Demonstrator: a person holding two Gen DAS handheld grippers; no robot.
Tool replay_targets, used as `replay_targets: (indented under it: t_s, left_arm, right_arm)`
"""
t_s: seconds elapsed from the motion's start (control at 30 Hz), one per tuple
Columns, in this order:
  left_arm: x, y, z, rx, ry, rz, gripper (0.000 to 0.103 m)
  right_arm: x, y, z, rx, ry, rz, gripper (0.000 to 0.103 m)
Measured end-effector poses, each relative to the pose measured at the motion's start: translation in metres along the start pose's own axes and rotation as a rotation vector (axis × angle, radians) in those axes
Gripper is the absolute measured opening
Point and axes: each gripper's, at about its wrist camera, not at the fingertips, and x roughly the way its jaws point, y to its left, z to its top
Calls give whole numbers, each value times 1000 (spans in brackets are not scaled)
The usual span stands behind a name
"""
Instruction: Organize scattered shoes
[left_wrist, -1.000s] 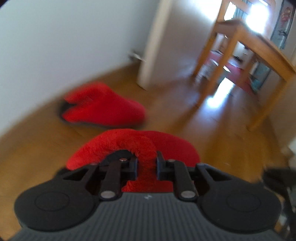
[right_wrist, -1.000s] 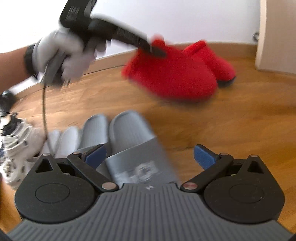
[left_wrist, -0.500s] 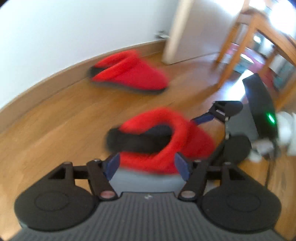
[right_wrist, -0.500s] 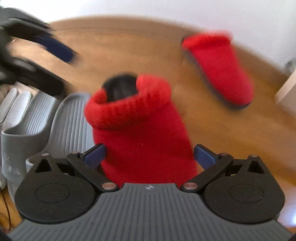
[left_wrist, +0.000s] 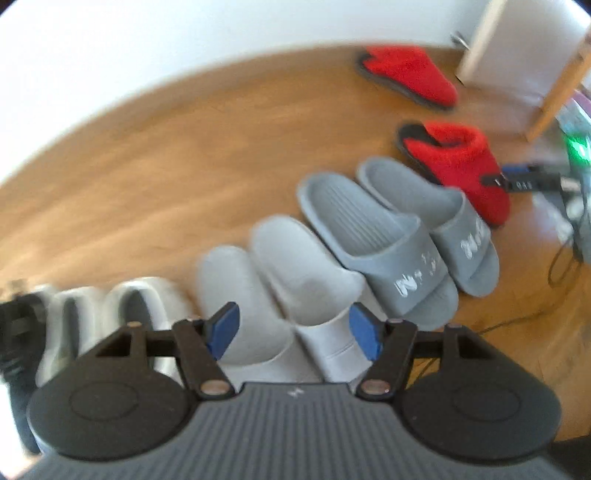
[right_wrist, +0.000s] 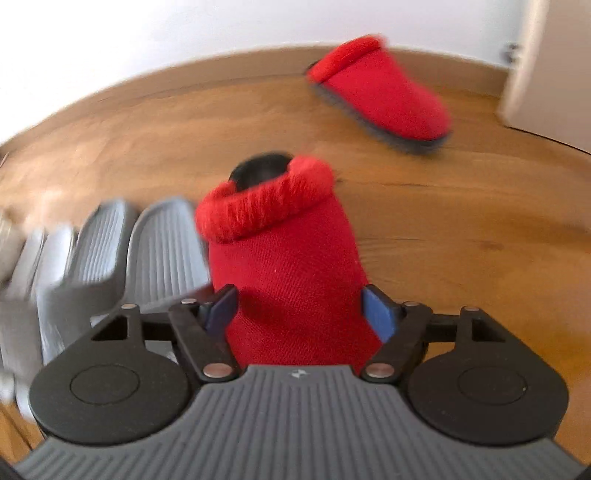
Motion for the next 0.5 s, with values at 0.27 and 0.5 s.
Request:
replay_targets:
  t_s: [0.27, 0.5]
  left_arm:
    - [-133, 2, -1, -51, -221, 145, 79]
    - [-166, -19, -9, -165, -340, 99, 79]
  right_arm:
    - [-156, 71, 24, 269, -65, 98, 72]
    - [-300, 109, 42, 203, -149, 22, 72]
